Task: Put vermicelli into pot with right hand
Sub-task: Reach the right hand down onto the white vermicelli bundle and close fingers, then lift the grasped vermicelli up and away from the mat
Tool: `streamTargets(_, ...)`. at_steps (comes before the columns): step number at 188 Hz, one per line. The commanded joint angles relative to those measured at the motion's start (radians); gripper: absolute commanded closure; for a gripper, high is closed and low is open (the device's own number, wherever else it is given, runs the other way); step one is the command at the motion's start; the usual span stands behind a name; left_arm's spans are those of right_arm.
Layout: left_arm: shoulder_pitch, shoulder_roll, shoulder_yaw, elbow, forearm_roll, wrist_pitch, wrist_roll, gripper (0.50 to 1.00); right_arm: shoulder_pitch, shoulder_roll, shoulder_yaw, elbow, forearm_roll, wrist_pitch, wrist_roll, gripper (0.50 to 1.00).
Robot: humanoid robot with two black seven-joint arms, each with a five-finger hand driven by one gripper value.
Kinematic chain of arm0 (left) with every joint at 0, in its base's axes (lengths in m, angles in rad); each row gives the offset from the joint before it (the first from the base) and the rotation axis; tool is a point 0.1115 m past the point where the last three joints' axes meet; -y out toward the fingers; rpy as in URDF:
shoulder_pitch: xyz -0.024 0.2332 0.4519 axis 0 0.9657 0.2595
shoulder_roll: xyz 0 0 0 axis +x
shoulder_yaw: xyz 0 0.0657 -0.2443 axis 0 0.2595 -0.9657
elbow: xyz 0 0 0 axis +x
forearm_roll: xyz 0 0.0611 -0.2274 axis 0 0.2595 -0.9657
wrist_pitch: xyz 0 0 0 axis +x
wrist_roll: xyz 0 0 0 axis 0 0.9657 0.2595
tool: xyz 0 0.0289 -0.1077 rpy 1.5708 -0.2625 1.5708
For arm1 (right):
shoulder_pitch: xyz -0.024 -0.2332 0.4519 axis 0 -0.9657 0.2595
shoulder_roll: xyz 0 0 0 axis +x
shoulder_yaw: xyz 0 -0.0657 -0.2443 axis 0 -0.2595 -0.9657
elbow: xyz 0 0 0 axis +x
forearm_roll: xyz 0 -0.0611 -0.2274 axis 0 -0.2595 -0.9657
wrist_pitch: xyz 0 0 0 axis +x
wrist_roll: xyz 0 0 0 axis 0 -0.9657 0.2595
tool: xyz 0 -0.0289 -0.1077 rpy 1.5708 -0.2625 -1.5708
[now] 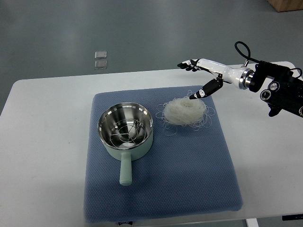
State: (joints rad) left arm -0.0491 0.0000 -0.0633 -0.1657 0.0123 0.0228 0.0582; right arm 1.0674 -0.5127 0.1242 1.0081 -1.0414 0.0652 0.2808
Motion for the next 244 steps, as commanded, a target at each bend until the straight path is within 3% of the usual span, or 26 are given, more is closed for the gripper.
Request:
streamTargets(1, 0.0, 0.0, 0.0, 0.0, 0.0, 0.0, 0.0, 0.5, 0.054, -0.001, -0.083, 0.026, -0.034, 0.007, 0.0, 0.581)
streamTargets(58, 0.0, 0.0, 0.0, -0.008, 0.0, 0.0, 0.0, 0.5, 0.109, 0.053, -0.235, 0.049, -0.074, 0.013, -0.012, 0.581)
streamTargets(126, 0.0, 0.0, 0.0, -0.009, 0.0, 0.0, 0.0, 0.5, 0.106, 0.161, -0.279, -0.109, -0.106, -0.042, -0.101, 0.581)
streamTargets(211, 0.0, 0.0, 0.0, -0.011, 0.0, 0.0, -0.001, 0.5, 0.097, 0.186, -0.371, -0.122, -0.135, -0.061, -0.114, 0.585)
streamTargets(221, 0.0, 0.0, 0.0, -0.011, 0.0, 0.0, -0.001, 0.5, 0.095, 0.195, -0.371, -0.123, -0.135, -0.077, -0.114, 0.599)
streamTargets(231, 0.0, 0.0, 0.0, -0.011, 0.0, 0.0, -0.001, 0.5, 0.095, 0.201, -0.374, -0.129, -0.135, -0.097, -0.115, 0.644)
streamTargets(237, 0.0, 0.0, 0.0, -0.011, 0.0, 0.0, -0.001, 0.5, 0.097, 0.204, -0.38, -0.135, -0.135, -0.104, -0.115, 0.683)
streamTargets(244, 0.0, 0.0, 0.0, -0.011, 0.0, 0.0, -0.001, 0.5, 0.101, 0.204, -0.391, -0.138, -0.135, -0.105, -0.12, 0.774)
